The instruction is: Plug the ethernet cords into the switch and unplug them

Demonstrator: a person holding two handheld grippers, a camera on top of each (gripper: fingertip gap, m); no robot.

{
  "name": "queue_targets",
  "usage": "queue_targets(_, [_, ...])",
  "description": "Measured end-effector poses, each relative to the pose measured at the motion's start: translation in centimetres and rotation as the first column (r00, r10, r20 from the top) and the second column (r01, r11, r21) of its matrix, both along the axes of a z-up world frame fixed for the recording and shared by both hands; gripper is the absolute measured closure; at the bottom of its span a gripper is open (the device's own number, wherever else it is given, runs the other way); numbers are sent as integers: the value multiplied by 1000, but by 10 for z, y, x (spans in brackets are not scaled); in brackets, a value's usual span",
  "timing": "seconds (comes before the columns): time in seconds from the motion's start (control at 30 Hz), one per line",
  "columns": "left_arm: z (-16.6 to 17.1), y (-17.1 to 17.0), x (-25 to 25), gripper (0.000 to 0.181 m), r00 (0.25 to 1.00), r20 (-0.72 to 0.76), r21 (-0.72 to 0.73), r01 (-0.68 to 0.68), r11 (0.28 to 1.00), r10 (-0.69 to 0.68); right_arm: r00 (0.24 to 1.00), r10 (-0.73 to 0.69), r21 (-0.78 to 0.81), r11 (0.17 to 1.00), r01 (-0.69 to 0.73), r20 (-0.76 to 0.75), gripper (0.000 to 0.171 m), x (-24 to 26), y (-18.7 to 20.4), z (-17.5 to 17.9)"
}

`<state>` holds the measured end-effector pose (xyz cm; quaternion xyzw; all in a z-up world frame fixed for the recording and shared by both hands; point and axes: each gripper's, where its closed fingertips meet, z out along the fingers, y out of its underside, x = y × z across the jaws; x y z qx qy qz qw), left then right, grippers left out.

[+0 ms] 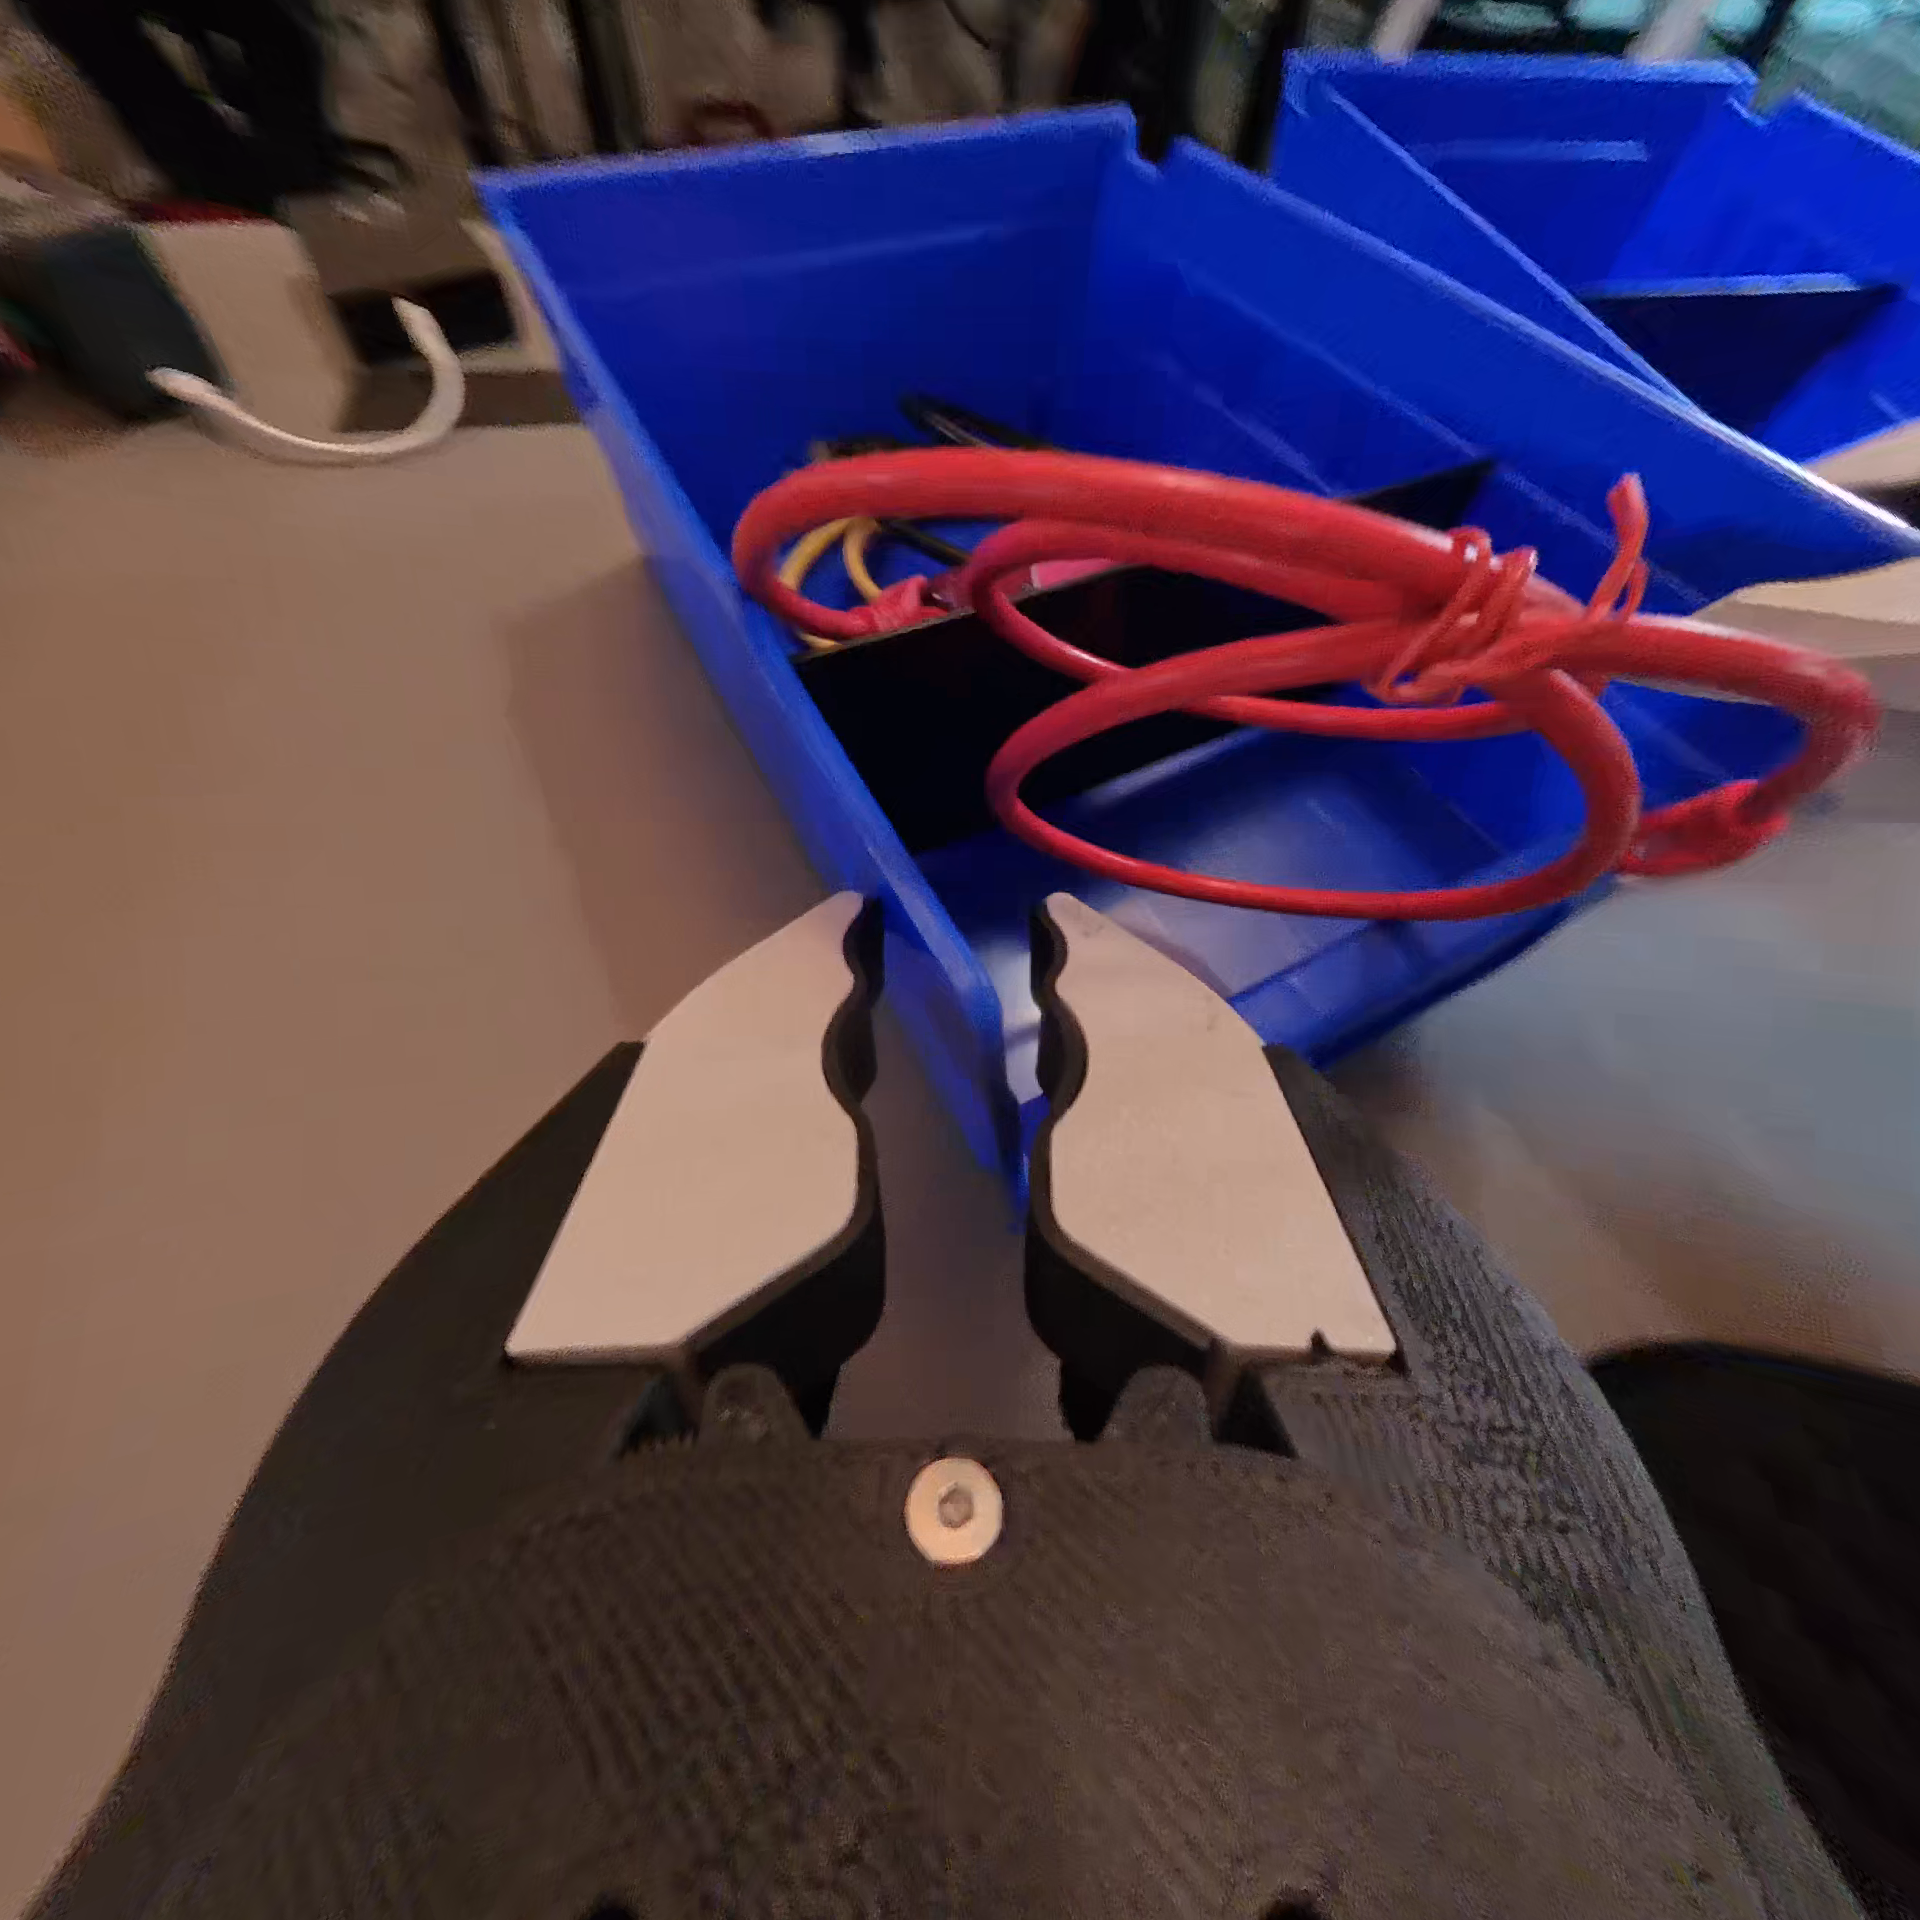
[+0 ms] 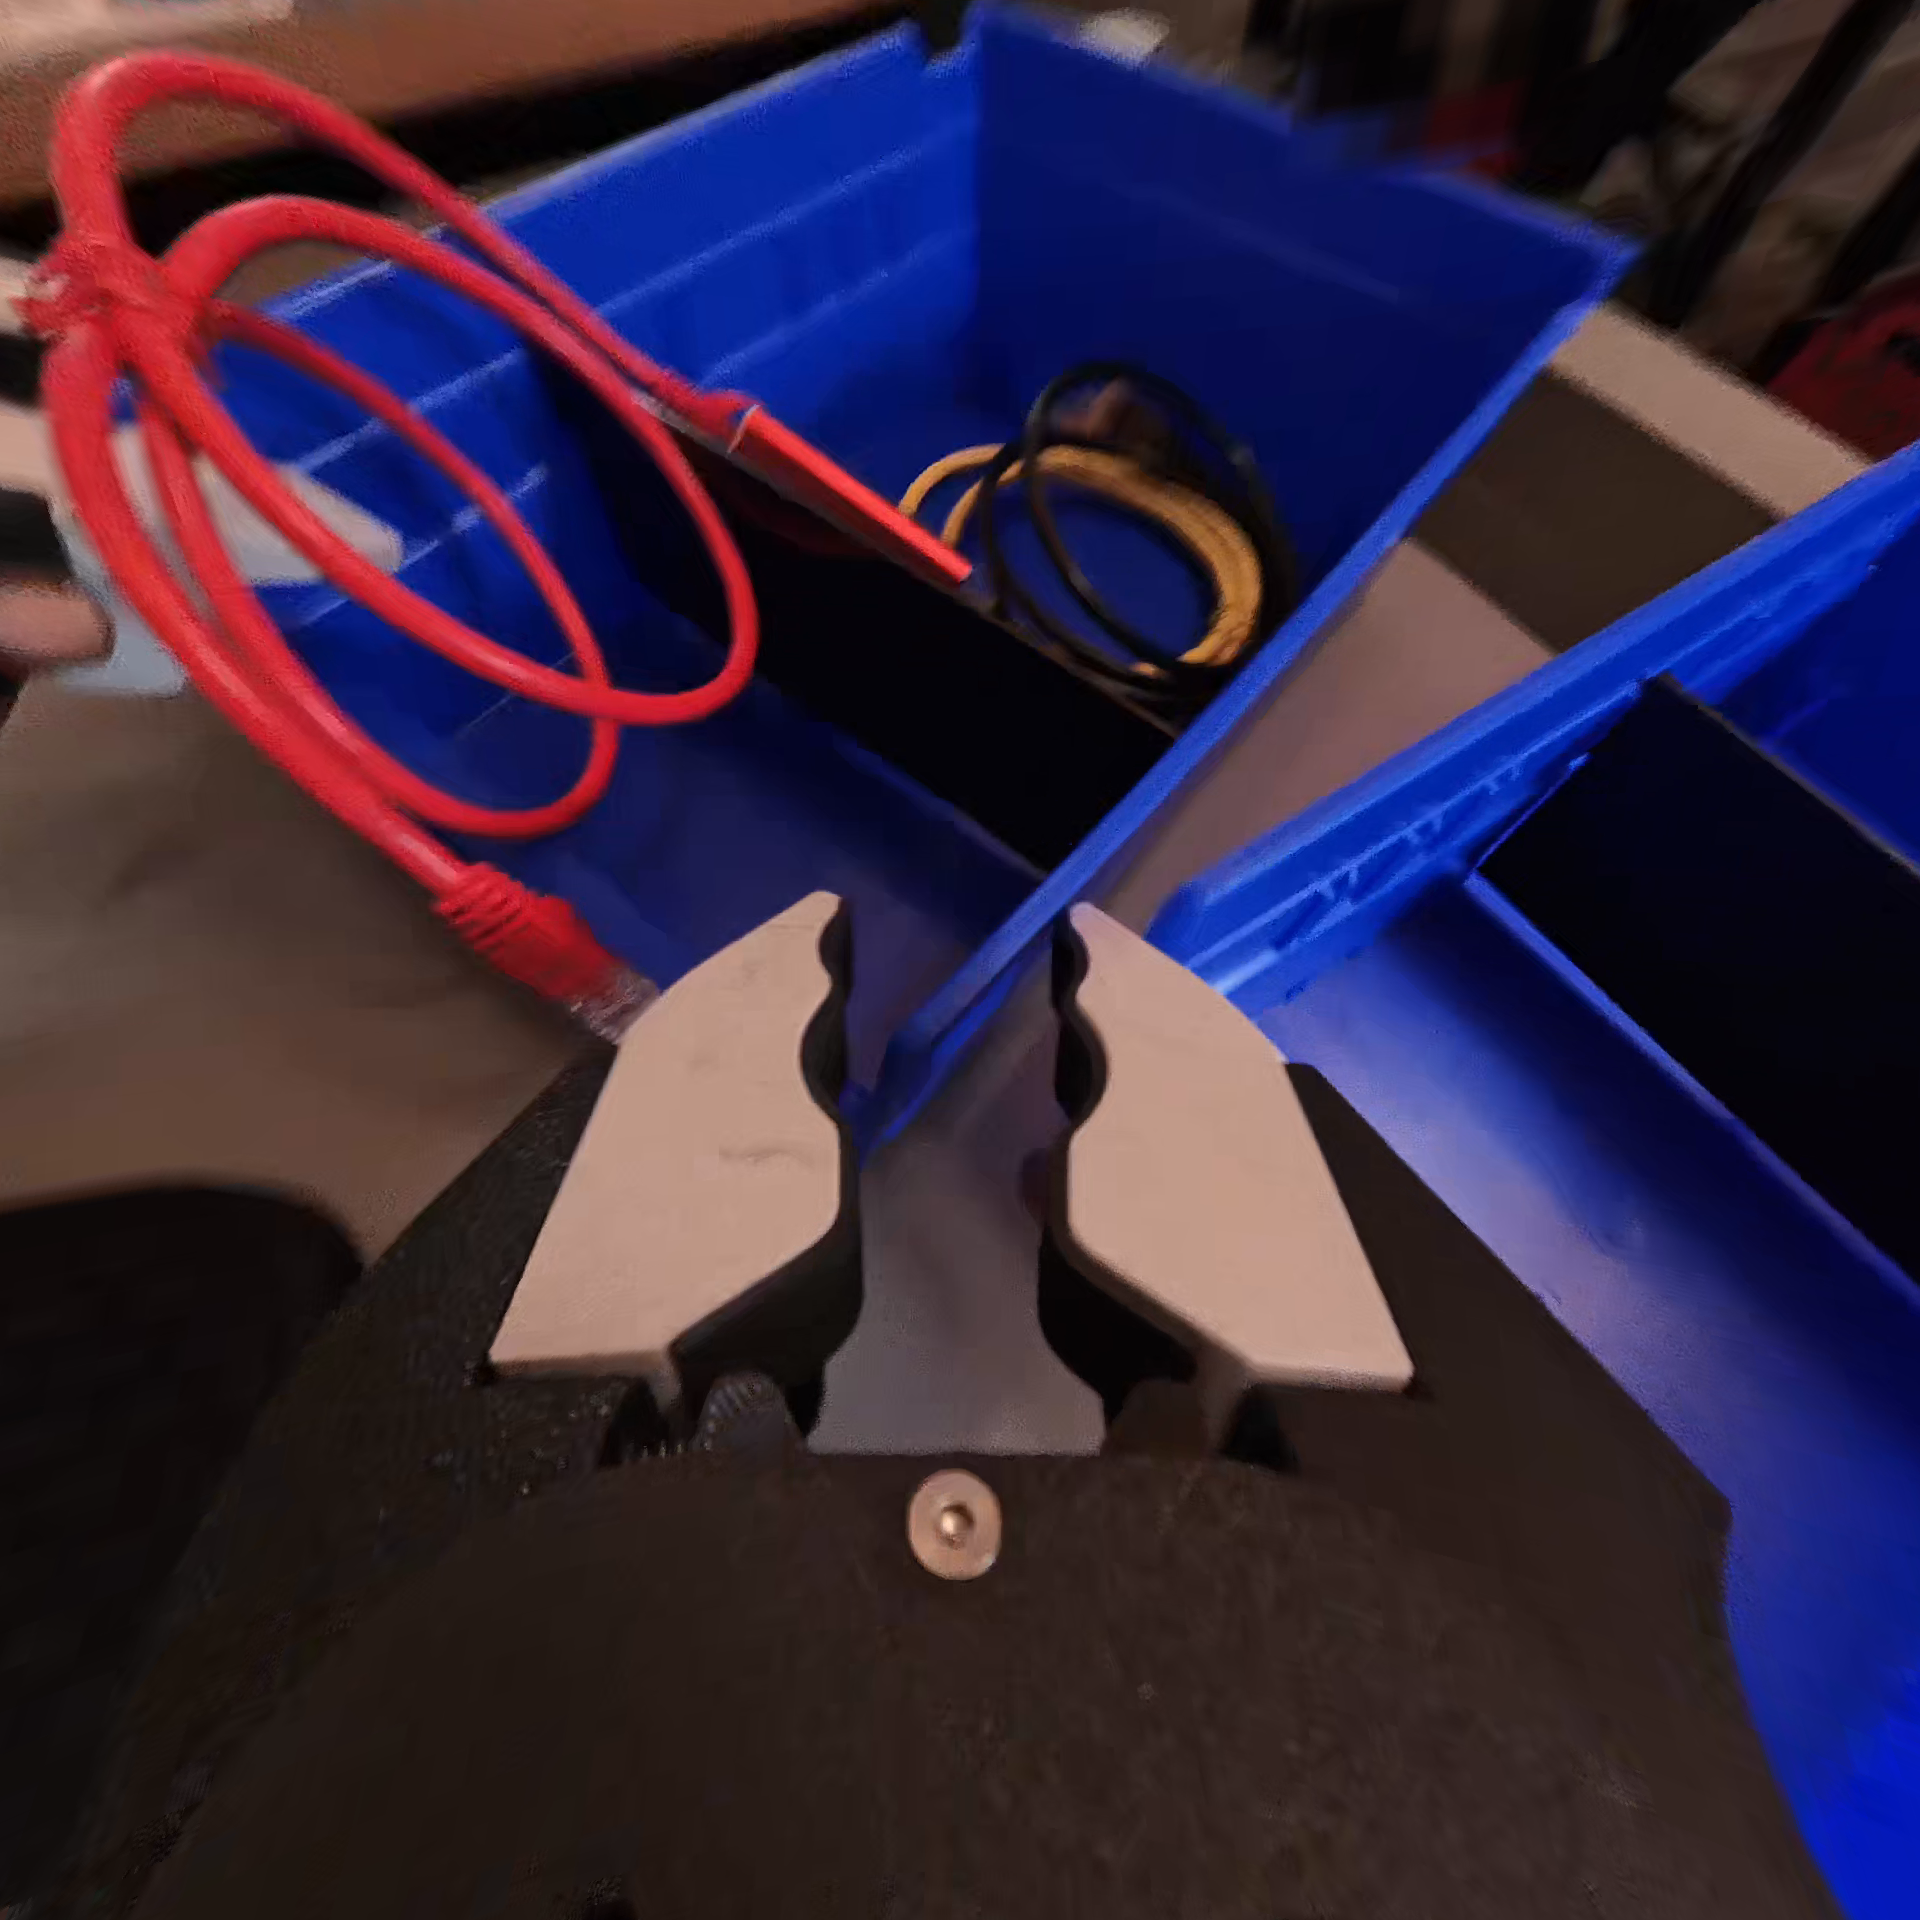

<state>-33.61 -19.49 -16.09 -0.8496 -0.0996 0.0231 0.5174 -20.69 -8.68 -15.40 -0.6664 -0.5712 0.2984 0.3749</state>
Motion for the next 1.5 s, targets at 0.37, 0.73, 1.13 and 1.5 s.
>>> queue_targets(0.37, [15,-17,77,142,804,-279,-440,378,815,-524,887,125,244,936,-254,445,104,92,60,-26])
queue_targets(0.73, [-65,38,100,150,619,-203,-794,349,498,-758,829,161,192,933,-305,535,136,115,65,-64])
queue_targets(1.13, [-65,74,115,152,673,-223,-752,342,564,-706,826,-23,277,947,-163,564,142,265,101,-65])
queue_targets(1.5, [-62,127,84,149,689,-366,-675,266,688,-626,773,-275,409,912,22,571,129,340,198,-60])
